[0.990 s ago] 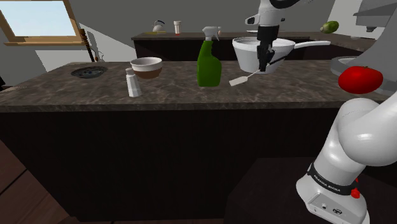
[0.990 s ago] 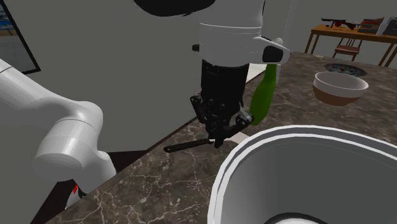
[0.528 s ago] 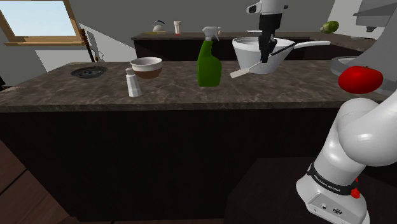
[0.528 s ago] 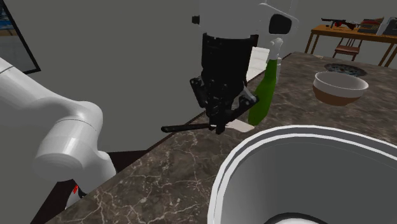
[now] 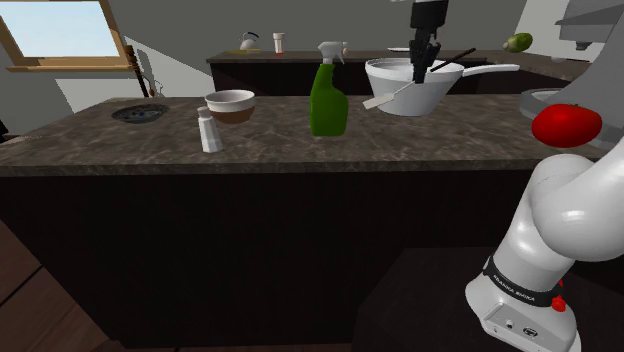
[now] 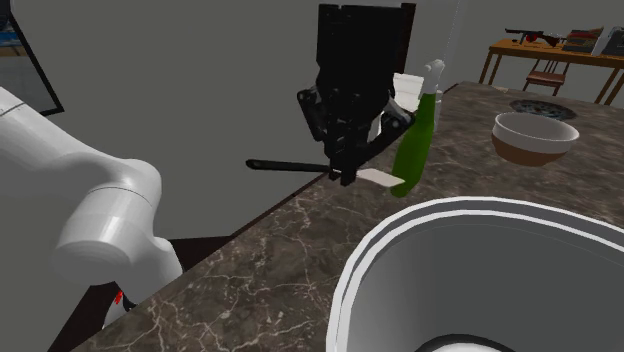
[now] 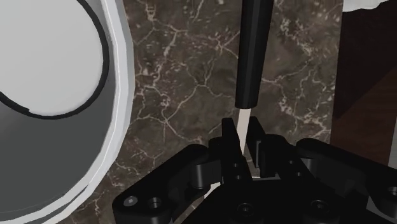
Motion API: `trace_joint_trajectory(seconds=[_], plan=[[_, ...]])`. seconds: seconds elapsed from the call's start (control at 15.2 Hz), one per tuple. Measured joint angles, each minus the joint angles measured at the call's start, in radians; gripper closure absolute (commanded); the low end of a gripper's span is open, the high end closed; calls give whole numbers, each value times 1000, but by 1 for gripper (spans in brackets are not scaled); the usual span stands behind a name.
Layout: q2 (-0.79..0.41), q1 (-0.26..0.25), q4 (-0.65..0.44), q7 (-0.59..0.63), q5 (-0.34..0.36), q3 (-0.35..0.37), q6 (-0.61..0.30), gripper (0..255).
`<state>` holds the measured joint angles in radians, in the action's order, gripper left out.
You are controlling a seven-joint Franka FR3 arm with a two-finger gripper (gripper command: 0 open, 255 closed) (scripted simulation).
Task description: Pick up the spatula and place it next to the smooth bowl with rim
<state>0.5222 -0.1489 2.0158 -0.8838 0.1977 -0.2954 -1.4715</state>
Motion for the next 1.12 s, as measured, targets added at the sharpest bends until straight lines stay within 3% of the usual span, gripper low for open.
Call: trace_joint_trajectory(seconds=[0.46,1.12], plan=[[-196,-40,-155,40,-59,15,-31,255],[-595,-78,-591,84,-169,33,22,255]])
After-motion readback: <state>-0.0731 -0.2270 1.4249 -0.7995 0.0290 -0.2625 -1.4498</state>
